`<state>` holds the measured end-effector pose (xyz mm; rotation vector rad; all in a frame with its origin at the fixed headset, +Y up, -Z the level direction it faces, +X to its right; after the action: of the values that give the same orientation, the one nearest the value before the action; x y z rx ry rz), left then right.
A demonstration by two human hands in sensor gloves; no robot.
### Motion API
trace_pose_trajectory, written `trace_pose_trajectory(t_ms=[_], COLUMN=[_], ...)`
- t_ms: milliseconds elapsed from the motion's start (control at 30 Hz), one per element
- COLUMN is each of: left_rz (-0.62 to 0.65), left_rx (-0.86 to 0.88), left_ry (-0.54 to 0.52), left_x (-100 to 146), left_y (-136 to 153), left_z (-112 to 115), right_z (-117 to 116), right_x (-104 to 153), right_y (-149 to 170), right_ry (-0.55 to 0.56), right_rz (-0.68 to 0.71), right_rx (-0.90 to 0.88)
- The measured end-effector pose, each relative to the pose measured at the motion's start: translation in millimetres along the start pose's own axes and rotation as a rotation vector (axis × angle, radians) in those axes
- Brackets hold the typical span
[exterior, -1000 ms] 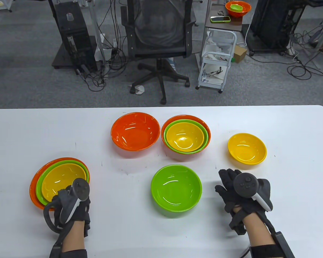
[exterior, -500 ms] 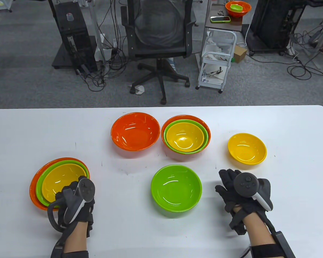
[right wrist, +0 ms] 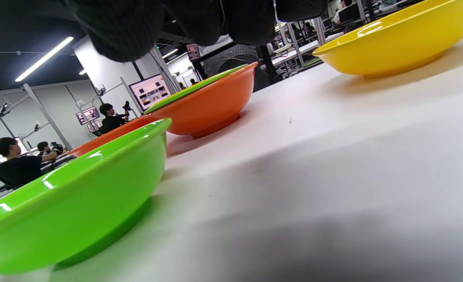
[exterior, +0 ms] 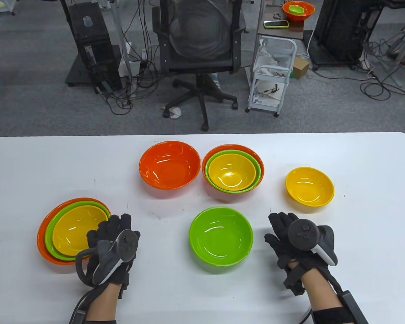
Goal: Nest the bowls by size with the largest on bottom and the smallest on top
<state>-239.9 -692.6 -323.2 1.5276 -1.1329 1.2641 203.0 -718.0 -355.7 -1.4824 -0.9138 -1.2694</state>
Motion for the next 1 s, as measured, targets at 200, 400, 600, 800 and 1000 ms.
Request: trace_pose_trajectory(t_ms=[200, 400, 600, 800, 1000], left_rz=[0.160, 0.237, 0.258, 0.255, 0.258], left_rx=[0.053, 0.075, 0.111, 0.152, 0.169], left_ry=[0.054, 0.139, 0.175, 0.228, 0.263], left_x=[5, 10, 11, 9, 8], left_y=[-36, -58, -62, -59, -57], left_z=[8, 26, 33, 41, 46], right_z=[1, -22, -41, -66, -72], right_x=[-7, -6, -13, -18, -19], right_y=[-18, -27, -19, -8, -3], right_ry=[0.073, -0.046, -0.106, -0.227, -0.232], right_rz=[0.025, -0.064, -0.225, -0.289, -0.323], right_rx=[-0.048, -0.080, -0.163, -0.321, -0.512])
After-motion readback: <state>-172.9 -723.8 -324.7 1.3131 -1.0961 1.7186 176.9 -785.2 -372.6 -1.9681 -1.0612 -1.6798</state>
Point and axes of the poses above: the tracker on the back of each hand, its own y axis roughly to the little-finger side, its own x axis roughly from the fingertips to the wrist, z = x × y, the point moved 3 cm from there along -x, roughly from the wrist to the fingertips, and after that the axes turned 13 degrees about x, right-handed, at the moved point
